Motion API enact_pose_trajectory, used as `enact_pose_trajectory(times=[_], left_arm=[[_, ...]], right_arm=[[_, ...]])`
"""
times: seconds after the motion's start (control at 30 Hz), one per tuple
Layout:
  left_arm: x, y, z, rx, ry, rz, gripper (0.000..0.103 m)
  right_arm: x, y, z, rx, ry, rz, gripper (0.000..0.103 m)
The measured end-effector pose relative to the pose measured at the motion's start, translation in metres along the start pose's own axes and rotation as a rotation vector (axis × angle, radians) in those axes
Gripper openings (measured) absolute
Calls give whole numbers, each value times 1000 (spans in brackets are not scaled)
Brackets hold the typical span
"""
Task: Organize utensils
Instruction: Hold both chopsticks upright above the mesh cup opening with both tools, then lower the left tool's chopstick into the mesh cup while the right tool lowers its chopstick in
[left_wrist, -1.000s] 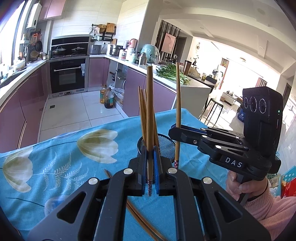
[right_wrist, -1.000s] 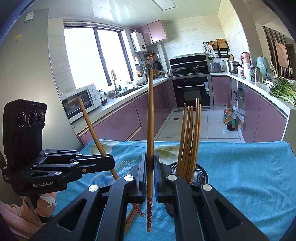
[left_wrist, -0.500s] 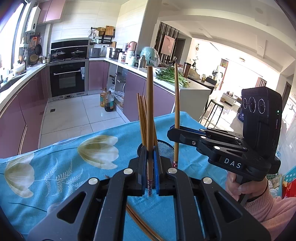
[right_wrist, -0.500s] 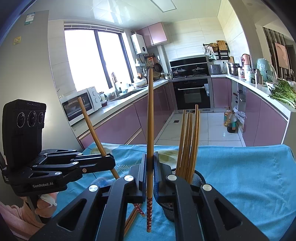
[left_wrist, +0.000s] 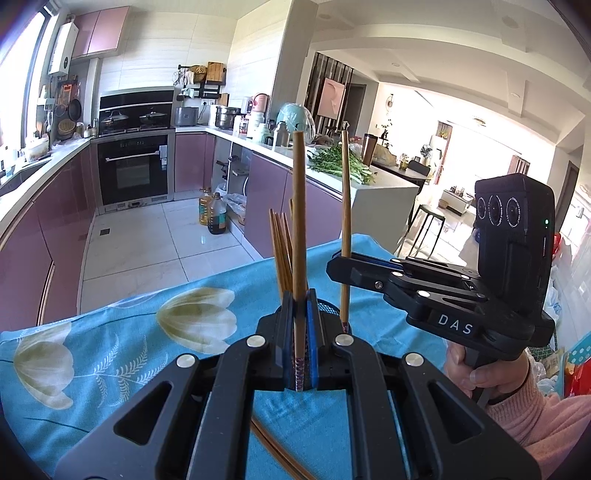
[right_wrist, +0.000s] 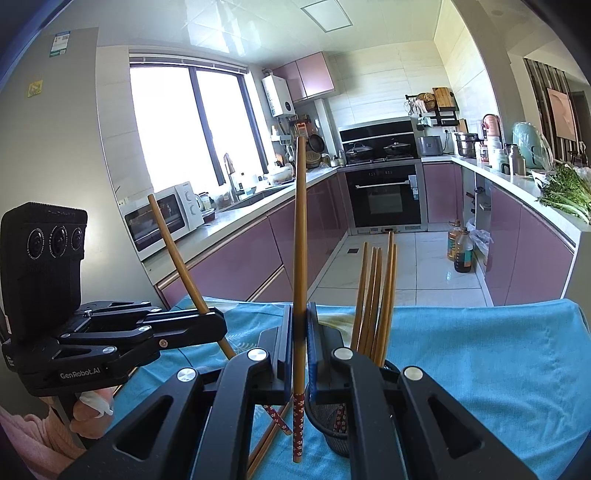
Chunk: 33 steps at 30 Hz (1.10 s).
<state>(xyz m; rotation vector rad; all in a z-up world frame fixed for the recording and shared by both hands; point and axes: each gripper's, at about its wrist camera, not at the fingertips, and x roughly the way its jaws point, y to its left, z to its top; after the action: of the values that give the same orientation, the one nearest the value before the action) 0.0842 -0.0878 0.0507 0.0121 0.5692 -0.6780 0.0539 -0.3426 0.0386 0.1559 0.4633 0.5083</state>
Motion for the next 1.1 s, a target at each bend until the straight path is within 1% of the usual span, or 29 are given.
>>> enact_pose_trajectory(times=[0.53, 0.73, 1.1], left_arm=[[-10, -2, 15, 7, -43, -22, 7], [-13, -2, 19, 11, -63, -30, 7], [-7, -8, 26, 23, -86, -49, 7]], right_arm=[[-1, -1, 10, 12, -27, -3, 6], [1, -7, 15, 14, -32, -3, 6], [5, -4, 20, 11, -42, -18, 6]])
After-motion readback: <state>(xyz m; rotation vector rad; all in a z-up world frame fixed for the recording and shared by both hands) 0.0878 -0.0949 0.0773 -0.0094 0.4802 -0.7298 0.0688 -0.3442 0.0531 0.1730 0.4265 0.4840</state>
